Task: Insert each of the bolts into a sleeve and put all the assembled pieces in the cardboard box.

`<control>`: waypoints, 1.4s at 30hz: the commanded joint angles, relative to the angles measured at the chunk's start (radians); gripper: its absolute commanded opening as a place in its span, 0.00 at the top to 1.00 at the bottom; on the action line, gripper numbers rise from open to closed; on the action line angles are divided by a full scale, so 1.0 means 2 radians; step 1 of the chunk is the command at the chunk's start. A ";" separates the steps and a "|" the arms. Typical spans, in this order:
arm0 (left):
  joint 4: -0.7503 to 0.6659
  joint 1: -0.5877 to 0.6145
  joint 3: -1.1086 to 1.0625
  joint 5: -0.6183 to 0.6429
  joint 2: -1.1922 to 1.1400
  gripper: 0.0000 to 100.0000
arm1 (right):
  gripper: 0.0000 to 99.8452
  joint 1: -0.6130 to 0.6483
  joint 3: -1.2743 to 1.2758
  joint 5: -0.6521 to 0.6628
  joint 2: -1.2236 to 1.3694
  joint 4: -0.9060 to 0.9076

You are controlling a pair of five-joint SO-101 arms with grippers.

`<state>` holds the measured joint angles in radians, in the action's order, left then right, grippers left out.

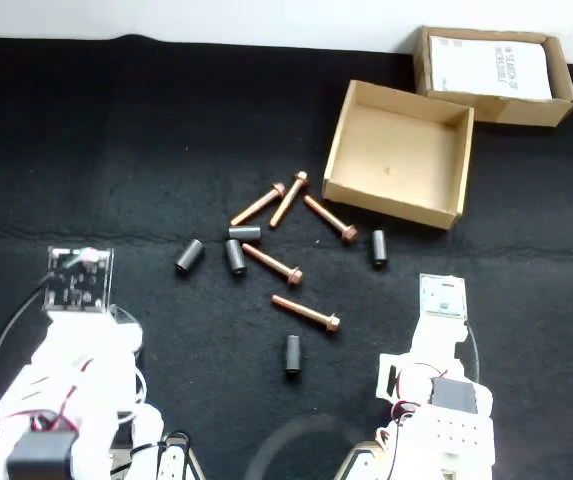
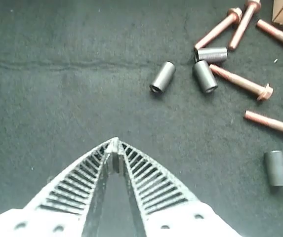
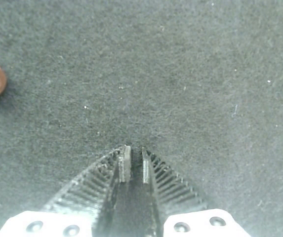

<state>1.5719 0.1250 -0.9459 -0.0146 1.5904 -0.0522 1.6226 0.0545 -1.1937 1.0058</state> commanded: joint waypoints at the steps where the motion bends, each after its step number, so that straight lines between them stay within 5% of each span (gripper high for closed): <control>1: -0.023 -0.006 0.035 0.001 -0.067 0.99 | 0.96 0.000 0.020 0.002 -0.001 -0.007; 6: -0.027 -0.008 0.064 0.006 -0.148 0.97 | 0.96 0.017 0.020 0.005 -0.001 -0.007; 15: -0.027 -0.063 0.064 0.039 -0.243 0.73 | 0.96 0.086 0.016 0.005 -0.001 -0.056; 23: -0.040 -0.088 0.034 0.037 -0.244 0.72 | 0.96 0.090 -0.074 0.105 0.001 -0.109; 31: -0.084 -0.086 0.023 0.037 -0.244 0.72 | 0.96 0.099 -0.336 0.105 0.003 0.029; 38: -0.161 -0.085 0.021 0.039 -0.247 0.73 | 0.96 0.109 -0.387 0.104 0.059 0.058; 42: -0.180 -0.085 0.020 0.039 -0.248 0.73 | 0.96 0.098 -0.473 0.044 0.160 0.075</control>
<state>1.2421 -0.0376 -0.9091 0.0560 1.0978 0.1580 0.8263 0.2171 -0.9989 1.1316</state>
